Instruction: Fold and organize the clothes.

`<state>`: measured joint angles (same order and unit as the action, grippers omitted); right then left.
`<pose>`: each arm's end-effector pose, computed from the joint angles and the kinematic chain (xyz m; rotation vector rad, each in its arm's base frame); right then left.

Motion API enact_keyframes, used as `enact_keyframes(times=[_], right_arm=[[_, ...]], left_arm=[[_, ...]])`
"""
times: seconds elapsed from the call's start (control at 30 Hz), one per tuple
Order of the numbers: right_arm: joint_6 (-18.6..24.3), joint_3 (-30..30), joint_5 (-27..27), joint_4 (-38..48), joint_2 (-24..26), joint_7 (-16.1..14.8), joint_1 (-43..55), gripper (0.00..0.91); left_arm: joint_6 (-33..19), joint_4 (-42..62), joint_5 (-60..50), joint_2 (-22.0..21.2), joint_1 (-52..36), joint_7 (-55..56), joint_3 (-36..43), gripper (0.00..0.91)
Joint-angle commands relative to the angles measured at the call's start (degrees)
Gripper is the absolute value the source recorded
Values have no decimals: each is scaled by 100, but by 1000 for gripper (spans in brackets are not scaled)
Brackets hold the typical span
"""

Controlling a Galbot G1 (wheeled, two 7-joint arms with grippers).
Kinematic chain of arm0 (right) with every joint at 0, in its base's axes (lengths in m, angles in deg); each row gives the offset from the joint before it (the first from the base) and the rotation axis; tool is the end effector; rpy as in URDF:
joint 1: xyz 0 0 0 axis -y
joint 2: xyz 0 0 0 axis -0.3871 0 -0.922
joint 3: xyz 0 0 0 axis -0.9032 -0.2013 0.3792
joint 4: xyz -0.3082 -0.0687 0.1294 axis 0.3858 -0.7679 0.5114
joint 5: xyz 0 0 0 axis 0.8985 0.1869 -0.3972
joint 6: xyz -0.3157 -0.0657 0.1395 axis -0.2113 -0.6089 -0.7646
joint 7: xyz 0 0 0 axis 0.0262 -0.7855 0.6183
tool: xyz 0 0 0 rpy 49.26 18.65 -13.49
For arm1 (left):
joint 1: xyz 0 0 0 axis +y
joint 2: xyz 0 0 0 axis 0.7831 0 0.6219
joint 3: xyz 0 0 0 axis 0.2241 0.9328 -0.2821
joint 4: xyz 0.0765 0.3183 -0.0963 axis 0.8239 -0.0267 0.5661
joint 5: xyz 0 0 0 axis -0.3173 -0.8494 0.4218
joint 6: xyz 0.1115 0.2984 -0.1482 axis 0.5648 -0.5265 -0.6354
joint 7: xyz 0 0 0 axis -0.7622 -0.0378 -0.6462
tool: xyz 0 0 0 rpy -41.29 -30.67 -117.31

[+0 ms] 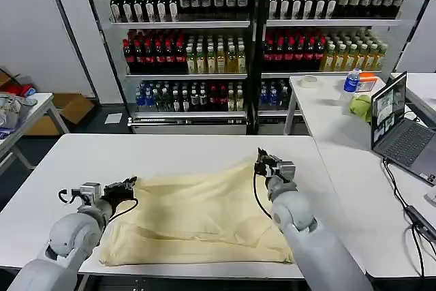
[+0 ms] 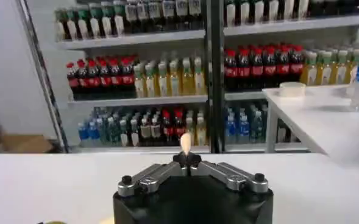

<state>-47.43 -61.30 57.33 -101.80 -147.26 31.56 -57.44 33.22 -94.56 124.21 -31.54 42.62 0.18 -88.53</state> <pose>0.3601 0.0300 -0.2340 0.2140 -2.8741 -0.0585 0.3205 0.1239 -0.2419 -0.1550 -2.6355 -0.0307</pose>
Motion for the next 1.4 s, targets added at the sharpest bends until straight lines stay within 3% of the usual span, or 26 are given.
enact_keyframes(times=[0.03,0.67,1.0,1.37,1.4], right_arm=[[-13,333,-37,-1238,430,-48,-1113,0],[-449,971,-226,-2265,679,49,-2707,0],[-625,933,-223,-2243,513,208,-2894,0],[-730,744,-10,-1914,334,284,-2734,0],[-733,722,23,-1902,319,300,-2734,171]], left_arm=[[-7,-1033,-109,18,1135,-91,-403,10],[-8,-1501,-173,-23,2071,-192,-910,10],[-10,-1538,-185,-42,2320,-255,-1035,10],[-88,-1229,-973,-104,2261,-313,-873,10],[-96,-1221,-1010,-113,2251,-310,-862,10]])
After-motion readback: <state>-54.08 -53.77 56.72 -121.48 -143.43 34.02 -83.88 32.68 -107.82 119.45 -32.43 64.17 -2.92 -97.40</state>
